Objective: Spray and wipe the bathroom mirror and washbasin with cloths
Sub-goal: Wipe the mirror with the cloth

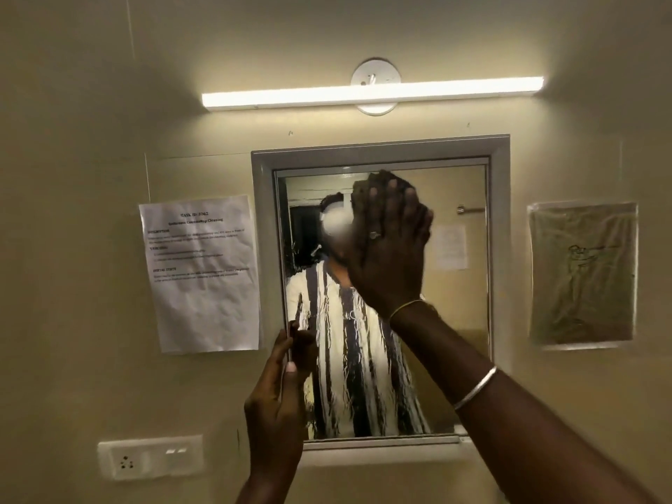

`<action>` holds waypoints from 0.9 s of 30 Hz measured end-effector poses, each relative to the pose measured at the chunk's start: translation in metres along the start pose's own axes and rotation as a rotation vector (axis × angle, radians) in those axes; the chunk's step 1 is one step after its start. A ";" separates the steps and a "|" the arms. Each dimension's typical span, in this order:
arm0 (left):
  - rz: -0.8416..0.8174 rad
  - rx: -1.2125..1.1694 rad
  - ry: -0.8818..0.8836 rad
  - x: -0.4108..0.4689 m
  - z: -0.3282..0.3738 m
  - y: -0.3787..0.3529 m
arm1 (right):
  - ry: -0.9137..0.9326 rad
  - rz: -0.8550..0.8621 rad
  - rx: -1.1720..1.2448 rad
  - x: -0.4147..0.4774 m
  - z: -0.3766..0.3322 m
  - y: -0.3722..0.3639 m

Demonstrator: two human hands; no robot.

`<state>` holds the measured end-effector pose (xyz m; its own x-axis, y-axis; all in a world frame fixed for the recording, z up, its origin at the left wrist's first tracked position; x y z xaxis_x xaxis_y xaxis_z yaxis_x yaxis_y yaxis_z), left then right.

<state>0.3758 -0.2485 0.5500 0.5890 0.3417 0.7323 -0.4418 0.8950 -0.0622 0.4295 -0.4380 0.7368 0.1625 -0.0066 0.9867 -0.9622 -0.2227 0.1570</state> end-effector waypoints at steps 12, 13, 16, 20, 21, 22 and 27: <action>-0.077 0.107 -0.105 -0.008 -0.002 -0.007 | 0.331 -0.118 0.069 -0.030 -0.095 -0.030; -0.077 0.117 -0.109 -0.008 -0.002 -0.008 | 0.355 -0.116 0.069 -0.030 -0.091 -0.030; -0.061 0.123 -0.128 -0.011 0.001 -0.012 | 0.390 -0.097 0.046 -0.029 -0.073 -0.024; -0.052 0.117 -0.140 -0.009 -0.001 -0.018 | 0.309 -0.075 -0.020 -0.033 -0.031 -0.013; -0.042 0.123 -0.137 -0.008 -0.003 -0.020 | 0.288 -0.075 -0.042 -0.035 -0.018 -0.010; -0.029 0.125 -0.136 -0.006 -0.004 -0.022 | 0.271 -0.078 -0.065 -0.036 -0.004 -0.007; 0.010 0.094 -0.156 0.008 -0.002 -0.032 | 0.151 -0.069 -0.134 -0.043 0.061 0.011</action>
<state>0.3962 -0.2734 0.5568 0.4756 0.2952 0.8287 -0.5129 0.8584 -0.0114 0.4252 -0.5001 0.6930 0.2042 0.1524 0.9670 -0.9720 -0.0860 0.2188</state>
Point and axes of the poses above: each hand's wrist, its own x-axis towards the middle knuckle, its own y-axis out of the back of the hand, z = x × y, the point moved 4 cm from there along x, towards the middle knuckle, and after that the axes turned 1 degree about x, right-handed, at the moved point
